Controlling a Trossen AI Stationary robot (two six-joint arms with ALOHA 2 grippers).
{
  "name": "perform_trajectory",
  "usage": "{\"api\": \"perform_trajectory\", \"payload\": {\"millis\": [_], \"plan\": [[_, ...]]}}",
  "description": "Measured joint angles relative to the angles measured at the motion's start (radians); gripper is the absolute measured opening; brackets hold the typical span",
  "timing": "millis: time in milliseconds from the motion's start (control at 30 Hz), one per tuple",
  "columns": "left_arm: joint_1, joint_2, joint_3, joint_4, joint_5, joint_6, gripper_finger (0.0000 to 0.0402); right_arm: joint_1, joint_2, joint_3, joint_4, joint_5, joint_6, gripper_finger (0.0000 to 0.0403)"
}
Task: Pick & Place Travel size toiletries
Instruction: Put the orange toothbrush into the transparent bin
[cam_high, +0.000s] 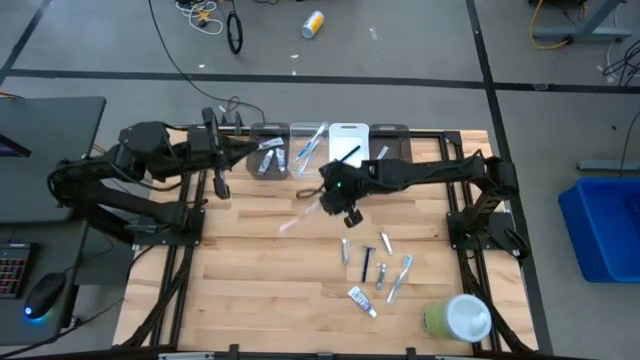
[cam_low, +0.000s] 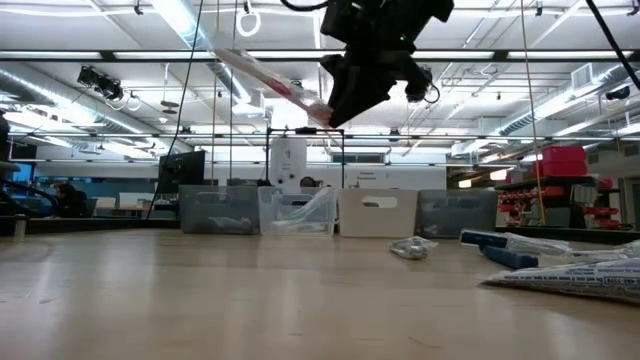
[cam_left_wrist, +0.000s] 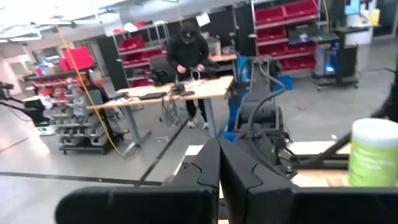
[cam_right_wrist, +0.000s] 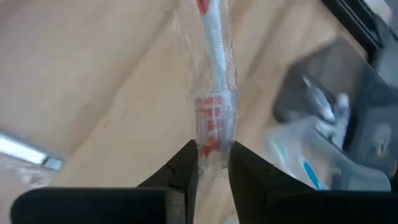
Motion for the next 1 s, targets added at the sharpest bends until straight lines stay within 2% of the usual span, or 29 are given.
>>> {"api": "perform_trajectory", "payload": {"millis": [300, 533, 800, 1000], "plan": [[0.04, -0.015, 0.0, -0.005, 0.005, 0.014, 0.0004, -0.135, -0.001, 0.0, 0.072, 0.0, 0.127, 0.008], [0.05, -0.015, 0.0, -0.005, 0.005, 0.014, 0.001, -0.261, -0.001, 0.0, 0.108, 0.001, 0.3, 0.008], [0.05, -0.015, 0.0, -0.004, 0.005, 0.002, 0.0009, -0.341, -0.001, 0.0, 0.151, -0.003, 0.427, 0.008], [0.05, -0.015, 0.0, -0.004, 0.002, 0.001, 0.0005, -0.368, 0.013, 0.001, 0.266, -0.064, 0.667, 0.008]]}}
